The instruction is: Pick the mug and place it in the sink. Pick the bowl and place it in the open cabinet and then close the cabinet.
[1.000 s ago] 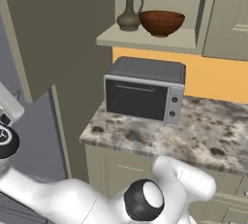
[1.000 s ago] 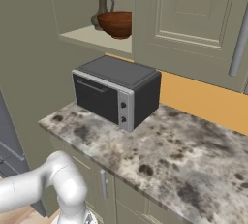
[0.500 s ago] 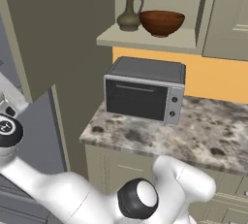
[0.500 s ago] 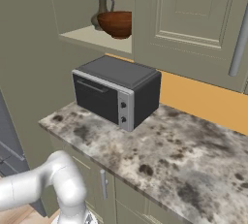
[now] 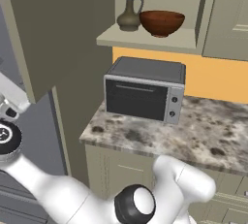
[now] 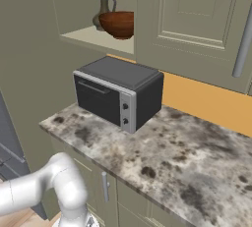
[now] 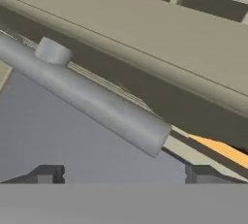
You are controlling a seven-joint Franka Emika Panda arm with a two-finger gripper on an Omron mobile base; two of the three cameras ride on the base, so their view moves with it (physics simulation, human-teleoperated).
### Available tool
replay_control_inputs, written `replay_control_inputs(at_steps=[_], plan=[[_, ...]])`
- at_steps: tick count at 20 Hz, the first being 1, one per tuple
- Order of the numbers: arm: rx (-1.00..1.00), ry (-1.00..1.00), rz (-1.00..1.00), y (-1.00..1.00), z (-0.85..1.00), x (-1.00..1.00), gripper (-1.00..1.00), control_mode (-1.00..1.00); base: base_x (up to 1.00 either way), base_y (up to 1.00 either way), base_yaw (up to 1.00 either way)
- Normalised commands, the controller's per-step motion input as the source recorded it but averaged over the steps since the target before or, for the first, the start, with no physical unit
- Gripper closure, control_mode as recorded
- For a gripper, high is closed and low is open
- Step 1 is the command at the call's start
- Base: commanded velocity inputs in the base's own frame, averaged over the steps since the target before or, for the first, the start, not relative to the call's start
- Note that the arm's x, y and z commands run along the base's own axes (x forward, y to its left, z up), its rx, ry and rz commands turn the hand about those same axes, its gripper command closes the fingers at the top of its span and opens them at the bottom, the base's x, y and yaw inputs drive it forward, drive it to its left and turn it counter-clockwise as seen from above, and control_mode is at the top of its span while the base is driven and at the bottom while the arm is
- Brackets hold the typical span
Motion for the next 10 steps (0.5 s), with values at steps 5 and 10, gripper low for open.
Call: replay_control_inputs(at_steps=[5,10], plan=[[0.0,-0.21,-0.14,-0.21,-0.09,0.0,-1.0,-1.0,0.0,0.0,0.0],[0.08,-0.08,-0.11,-0.53,-0.19,0.21,-1.0,-1.0,0.0,0.0,0.0]])
